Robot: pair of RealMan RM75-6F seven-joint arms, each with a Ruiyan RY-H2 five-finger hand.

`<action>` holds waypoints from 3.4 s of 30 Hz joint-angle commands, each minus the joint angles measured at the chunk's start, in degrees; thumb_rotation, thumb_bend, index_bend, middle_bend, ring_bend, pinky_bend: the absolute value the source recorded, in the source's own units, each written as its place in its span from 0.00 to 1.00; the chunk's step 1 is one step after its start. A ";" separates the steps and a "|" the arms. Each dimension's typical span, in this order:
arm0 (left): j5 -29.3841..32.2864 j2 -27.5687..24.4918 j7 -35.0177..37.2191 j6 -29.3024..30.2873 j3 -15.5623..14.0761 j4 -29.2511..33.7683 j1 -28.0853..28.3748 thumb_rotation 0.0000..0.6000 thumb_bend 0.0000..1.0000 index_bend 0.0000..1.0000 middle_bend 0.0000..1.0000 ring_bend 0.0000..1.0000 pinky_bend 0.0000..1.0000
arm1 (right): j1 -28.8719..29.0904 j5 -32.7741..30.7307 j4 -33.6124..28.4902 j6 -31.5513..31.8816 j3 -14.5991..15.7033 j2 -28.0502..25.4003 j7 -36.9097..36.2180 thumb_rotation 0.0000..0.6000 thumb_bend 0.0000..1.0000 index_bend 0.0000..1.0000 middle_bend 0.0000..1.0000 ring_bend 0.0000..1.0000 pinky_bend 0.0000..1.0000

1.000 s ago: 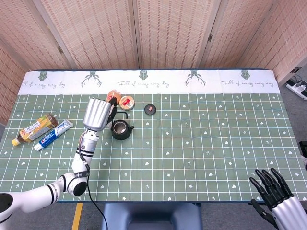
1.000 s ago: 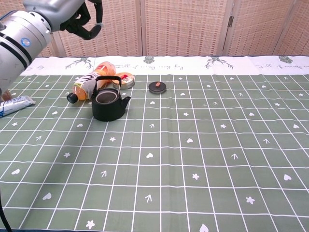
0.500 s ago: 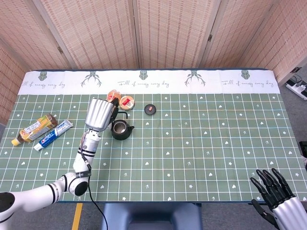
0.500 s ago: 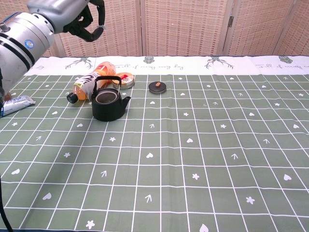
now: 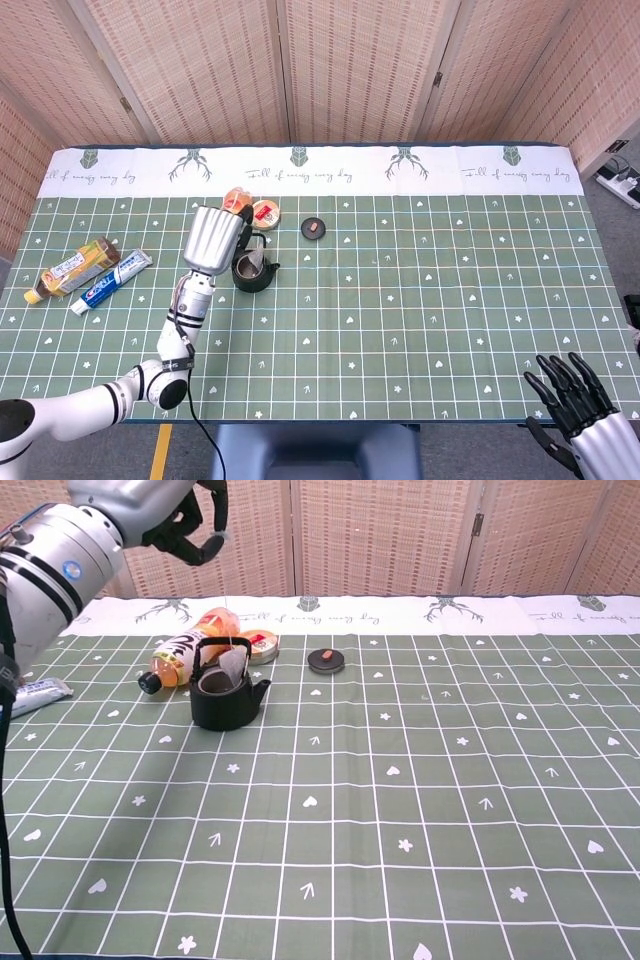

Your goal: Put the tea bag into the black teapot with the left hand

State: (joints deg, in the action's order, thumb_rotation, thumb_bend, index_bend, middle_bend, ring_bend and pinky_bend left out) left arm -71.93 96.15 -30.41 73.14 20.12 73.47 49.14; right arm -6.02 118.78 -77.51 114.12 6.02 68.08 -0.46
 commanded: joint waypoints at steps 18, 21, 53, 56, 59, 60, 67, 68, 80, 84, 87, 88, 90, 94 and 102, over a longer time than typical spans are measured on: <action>-10.42 5.55 22.59 6.17 -15.33 -10.52 -11.85 1.00 0.49 0.66 1.00 1.00 1.00 | 0.49 1.19 -1.16 -2.68 0.36 0.67 3.42 1.00 0.37 0.00 0.00 0.07 0.00; -12.86 7.98 26.34 8.70 -17.52 -13.94 -14.08 1.00 0.49 0.67 1.00 1.00 1.00 | 0.50 0.89 -1.39 -2.65 0.22 0.57 3.41 1.00 0.37 0.00 0.00 0.07 0.00; -5.86 -15.98 10.74 -4.38 -17.89 24.03 -18.24 1.00 0.24 0.00 1.00 1.00 1.00 | 1.21 0.57 -2.66 -5.06 0.39 0.57 4.92 1.00 0.36 0.00 0.00 0.07 0.00; 3.68 -21.76 13.62 -14.60 -15.40 31.14 -14.91 1.00 0.26 0.00 1.00 1.00 1.00 | 1.37 0.45 -2.95 -5.59 0.38 0.55 5.22 1.00 0.37 0.00 0.00 0.07 0.00; 11.64 -25.47 13.01 -21.56 -13.15 33.64 -11.06 1.00 0.34 0.00 1.00 1.00 1.00 | 1.55 0.23 -3.24 -6.09 0.35 0.47 5.34 1.00 0.37 0.00 0.00 0.07 0.00; 13.17 -25.85 12.47 -22.43 -12.83 33.86 -10.32 1.00 0.36 0.00 1.00 1.00 1.00 | 1.58 0.21 -3.30 -6.17 0.35 0.45 5.36 1.00 0.37 0.00 0.00 0.07 0.00; 32.44 -23.99 0.51 -23.64 -11.77 33.62 -0.05 1.00 0.40 0.00 1.00 1.00 1.00 | 1.53 0.54 -3.11 -5.76 0.58 0.27 5.10 1.00 0.37 0.00 0.00 0.07 0.00; 34.41 -23.46 -0.62 -23.00 -11.74 33.59 0.92 1.00 0.40 0.00 1.00 1.00 1.00 | 1.52 0.54 -3.02 -5.64 0.57 0.25 4.99 1.00 0.37 0.00 0.00 0.07 0.00; 47.21 -18.34 -5.30 -21.65 -11.72 27.83 8.65 1.00 0.40 0.00 1.00 1.00 1.00 | 1.45 0.50 -2.46 -4.75 0.62 0.06 3.86 1.00 0.36 0.00 0.00 0.07 0.00; 48.19 -16.74 -5.49 -22.44 -12.55 25.58 9.81 1.00 0.40 0.00 1.00 1.00 1.00 | 1.46 0.51 -2.39 -4.60 0.64 0.00 3.63 1.00 0.37 0.00 0.00 0.07 0.00; 48.98 -15.70 -4.98 -23.31 -13.01 23.76 10.32 1.00 0.40 0.00 1.00 1.00 1.00 | 1.33 0.62 -2.18 -4.09 0.66 -0.04 3.37 1.00 0.37 0.00 0.00 0.07 0.00; 49.12 -15.47 -4.69 -23.53 -13.16 23.21 10.42 1.00 0.40 0.00 1.00 1.00 1.00 | 1.27 0.63 -2.04 -3.84 0.65 -0.03 3.18 1.00 0.36 0.00 0.00 0.07 0.00; 49.28 -15.30 -4.29 -23.81 -13.34 22.57 10.54 1.00 0.40 0.00 1.00 1.00 1.00 | 1.24 0.61 -1.85 -3.63 0.63 -0.03 2.95 1.00 0.37 0.00 0.00 0.07 0.00; 48.71 -15.36 -2.89 -25.12 -13.83 21.58 10.40 1.00 0.40 0.00 1.00 1.00 1.00 | 1.19 0.82 -1.61 -3.35 0.73 -0.04 2.73 1.00 0.37 0.00 0.00 0.07 0.00; 47.76 -14.85 0.31 -28.85 -14.66 17.53 10.40 1.00 0.40 0.00 1.00 1.00 1.00 | 1.58 0.25 -2.15 -4.34 0.61 -0.26 2.65 1.00 0.37 0.00 0.00 0.07 0.00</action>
State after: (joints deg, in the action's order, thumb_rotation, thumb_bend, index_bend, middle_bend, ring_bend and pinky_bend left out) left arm -24.01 81.24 -30.51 44.67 5.59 91.35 59.53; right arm -4.45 119.04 -79.64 109.80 6.64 67.83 2.18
